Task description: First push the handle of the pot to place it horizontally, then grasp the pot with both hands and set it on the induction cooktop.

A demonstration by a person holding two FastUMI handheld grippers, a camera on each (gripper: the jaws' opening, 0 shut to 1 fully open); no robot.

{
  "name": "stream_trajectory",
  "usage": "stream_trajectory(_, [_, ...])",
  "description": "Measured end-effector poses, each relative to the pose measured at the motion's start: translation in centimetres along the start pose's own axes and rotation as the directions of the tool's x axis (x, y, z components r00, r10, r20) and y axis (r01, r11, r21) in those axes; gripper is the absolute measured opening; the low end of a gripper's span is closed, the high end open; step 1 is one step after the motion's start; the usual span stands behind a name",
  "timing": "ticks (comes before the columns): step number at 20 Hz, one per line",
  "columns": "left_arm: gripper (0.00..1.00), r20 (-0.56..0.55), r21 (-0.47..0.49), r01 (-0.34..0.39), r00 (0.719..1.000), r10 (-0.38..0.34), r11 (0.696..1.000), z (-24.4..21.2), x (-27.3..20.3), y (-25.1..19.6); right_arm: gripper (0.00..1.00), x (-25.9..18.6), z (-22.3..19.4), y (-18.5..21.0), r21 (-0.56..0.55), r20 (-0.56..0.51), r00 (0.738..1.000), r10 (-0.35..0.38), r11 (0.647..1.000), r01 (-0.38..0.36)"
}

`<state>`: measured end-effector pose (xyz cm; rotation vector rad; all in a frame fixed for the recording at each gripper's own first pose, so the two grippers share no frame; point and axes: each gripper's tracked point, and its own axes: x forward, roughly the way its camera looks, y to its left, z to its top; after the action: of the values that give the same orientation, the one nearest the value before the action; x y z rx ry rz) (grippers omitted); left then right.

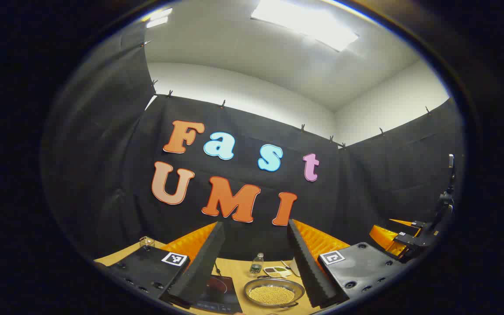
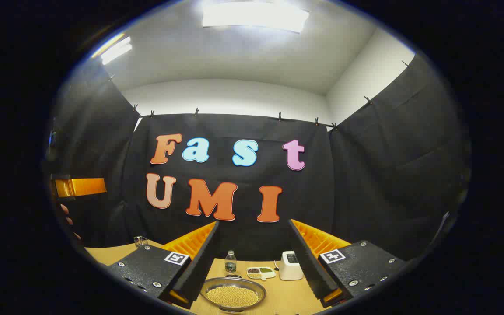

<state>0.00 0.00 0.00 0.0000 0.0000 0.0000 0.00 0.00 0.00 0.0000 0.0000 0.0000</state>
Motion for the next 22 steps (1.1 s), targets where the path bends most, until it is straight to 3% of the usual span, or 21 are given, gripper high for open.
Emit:
stream_trajectory(11, [0.94,-0.009,0.052,-0.107,0.994,0.107,0.993,-2.1,1.9,4.5,0.93,1.9,-0.3,0.7,0.012,0.021,1.0,0.019,1.0,-0.019])
stream_trajectory(16, [0.94,0.024,0.096,-0.115,0.993,0.114,0.989,-2.1,3.5,4.2,0.93,4.2,-1.6,1.3,0.0,0.023,0.999,0.036,0.999,-0.036])
stream_trajectory(22, [0.95,0.068,0.082,-0.098,0.993,0.092,0.992,-2.1,6.4,4.0,0.93,7.1,-2.9,0.7,-0.01,0.025,0.998,0.051,0.999,-0.051])
